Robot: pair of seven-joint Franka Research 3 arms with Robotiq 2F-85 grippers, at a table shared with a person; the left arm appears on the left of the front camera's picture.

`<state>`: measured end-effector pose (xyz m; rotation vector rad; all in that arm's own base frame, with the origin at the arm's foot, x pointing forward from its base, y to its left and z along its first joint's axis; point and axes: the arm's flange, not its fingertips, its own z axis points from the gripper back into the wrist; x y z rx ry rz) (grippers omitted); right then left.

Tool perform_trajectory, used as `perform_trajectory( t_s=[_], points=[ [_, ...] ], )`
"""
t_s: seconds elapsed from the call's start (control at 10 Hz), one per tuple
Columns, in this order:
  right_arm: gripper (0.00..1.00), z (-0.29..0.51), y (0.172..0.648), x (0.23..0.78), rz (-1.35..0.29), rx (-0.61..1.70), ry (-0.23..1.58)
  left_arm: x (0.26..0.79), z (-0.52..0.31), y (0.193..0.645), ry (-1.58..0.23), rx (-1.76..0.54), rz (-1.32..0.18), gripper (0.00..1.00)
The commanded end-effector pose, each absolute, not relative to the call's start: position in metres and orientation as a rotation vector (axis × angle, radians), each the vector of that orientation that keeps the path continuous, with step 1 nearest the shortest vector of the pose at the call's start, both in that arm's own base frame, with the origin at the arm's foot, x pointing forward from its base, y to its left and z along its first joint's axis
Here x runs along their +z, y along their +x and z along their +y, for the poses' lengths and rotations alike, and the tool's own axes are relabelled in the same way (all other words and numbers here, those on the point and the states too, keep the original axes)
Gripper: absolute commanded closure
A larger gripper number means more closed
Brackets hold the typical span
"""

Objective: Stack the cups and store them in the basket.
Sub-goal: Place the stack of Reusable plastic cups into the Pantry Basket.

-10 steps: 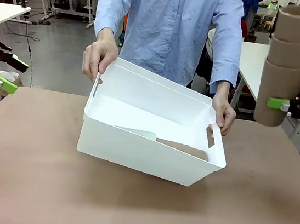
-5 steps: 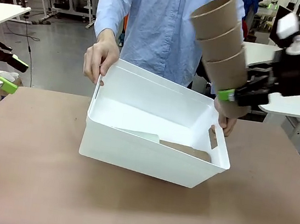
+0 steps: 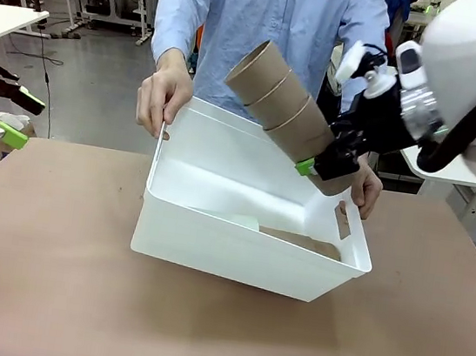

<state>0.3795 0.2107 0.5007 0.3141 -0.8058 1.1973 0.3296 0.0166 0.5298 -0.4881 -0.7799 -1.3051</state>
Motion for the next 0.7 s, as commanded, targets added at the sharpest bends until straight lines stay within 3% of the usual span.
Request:
perform_trajectory(
  t_s=[0.0,0.6],
  points=[
    [0.15,0.230,0.385,0.498,-0.763,1.178,0.236,0.531,0.015,0.329,-0.491,-1.295,-0.786,0.00],
    [0.15,0.242,0.381,0.444,-0.707,1.239,0.139,0.531,0.015,0.329,-0.491,-1.295,-0.786,0.00]
  ],
)
